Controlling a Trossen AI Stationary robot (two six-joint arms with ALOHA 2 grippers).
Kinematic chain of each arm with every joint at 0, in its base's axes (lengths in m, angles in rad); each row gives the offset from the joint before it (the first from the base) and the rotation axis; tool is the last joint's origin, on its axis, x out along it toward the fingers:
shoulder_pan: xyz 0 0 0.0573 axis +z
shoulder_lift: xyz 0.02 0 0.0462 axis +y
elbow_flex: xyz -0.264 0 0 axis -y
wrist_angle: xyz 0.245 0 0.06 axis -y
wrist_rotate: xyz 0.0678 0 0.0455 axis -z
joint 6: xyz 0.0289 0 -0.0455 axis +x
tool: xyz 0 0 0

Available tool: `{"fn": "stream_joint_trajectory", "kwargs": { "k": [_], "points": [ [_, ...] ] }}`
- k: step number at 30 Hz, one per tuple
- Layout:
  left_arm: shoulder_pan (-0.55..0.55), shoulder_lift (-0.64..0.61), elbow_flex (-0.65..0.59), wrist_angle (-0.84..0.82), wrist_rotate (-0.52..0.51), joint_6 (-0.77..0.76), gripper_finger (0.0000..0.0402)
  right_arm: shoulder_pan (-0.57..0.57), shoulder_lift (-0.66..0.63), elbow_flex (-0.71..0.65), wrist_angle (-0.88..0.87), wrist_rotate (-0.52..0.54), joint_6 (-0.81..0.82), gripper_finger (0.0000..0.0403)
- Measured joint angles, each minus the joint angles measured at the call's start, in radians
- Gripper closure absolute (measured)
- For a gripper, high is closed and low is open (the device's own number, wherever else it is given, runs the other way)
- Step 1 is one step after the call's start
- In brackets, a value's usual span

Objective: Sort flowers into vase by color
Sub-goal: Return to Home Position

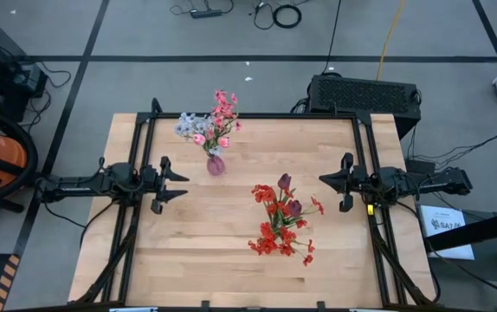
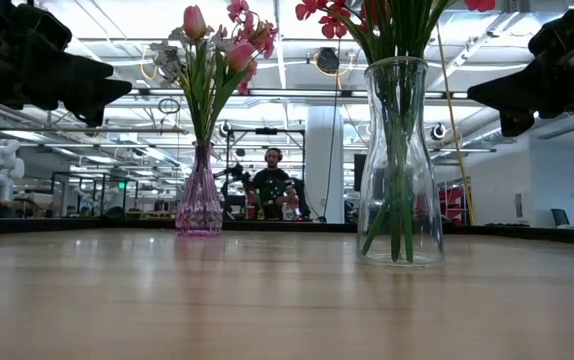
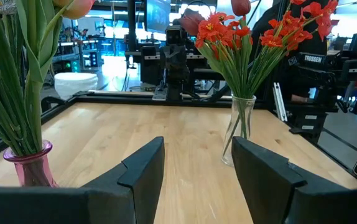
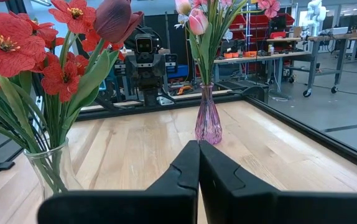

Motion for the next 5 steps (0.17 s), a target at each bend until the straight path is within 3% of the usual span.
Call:
{"fn": "stream_joint_trajectory", "kwargs": {
  "k": [5],
  "points": [
    [0.0,0.0,0.0,0.0,0.0,0.0,0.0207,0.0,0.0,0.0,0.0,0.0,0.0,0.0403]
  ]
}}
